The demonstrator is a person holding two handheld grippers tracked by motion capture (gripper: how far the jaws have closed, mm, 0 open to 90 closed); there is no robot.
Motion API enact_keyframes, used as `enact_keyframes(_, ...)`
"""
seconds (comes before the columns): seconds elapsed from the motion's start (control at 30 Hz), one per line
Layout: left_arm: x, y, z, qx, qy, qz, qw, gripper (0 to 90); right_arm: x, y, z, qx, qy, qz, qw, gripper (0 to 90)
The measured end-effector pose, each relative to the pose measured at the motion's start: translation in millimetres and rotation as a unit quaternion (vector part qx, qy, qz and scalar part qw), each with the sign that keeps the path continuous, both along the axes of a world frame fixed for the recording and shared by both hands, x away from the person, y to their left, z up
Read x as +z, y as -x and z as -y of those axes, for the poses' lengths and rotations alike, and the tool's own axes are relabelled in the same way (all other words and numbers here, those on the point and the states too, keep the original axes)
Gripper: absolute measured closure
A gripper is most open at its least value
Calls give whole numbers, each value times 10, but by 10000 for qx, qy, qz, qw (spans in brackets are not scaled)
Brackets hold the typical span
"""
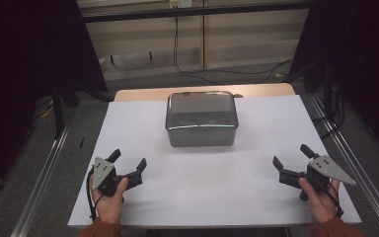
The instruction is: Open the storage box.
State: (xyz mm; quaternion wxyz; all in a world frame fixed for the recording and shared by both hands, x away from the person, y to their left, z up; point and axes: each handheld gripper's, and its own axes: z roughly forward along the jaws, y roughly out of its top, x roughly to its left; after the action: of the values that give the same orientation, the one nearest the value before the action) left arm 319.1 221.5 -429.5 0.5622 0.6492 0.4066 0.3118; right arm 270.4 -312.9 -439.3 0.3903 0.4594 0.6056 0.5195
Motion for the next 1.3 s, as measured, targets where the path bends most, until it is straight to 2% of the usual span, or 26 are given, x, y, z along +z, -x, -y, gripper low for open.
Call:
enact_keyframes(0.13,9,10,9,-63,34,2,10000,34,6,3,-20,35,59,32,10000,3)
enact_keyframes(0.33,6,6,2,-83,56,-92,9999,34,19,9,-71,185,-47,21,9998,9)
enact_keyframes(0.53,12,12,6,-106,92,-48,9999,34,20,4,-155,197,63,11,9998,0)
enact_keyframes(0.57,4,6,7,-96,105,-96,9999,34,18,-1,-167,218,76,4,9997,0)
enact_keyframes(0.67,2,-3,5,-89,106,-117,9998,34,13,-24,-205,280,-29,-6,9996,0)
enact_keyframes(0.77,6,-1,14,-96,134,-99,9998,34,13,-50,-250,355,-29,21,9994,0)
enact_keyframes(0.87,9,-3,26,-100,114,-72,9999,34,11,-57,-285,432,-6,13,9991,0)
enact_keyframes(1.0,-9,-24,38,-146,55,-154,9998,34,41,-72,-348,536,7,66,9985,0)
enact_keyframes(1.1,-1,-18,46,-172,-7,-85,9998,34,65,-97,-386,549,-75,86,9984,0)
enact_keyframes(1.3,3,-14,56,-188,-43,-53,9998,34,63,-168,-512,746,-36,25,9972,0)
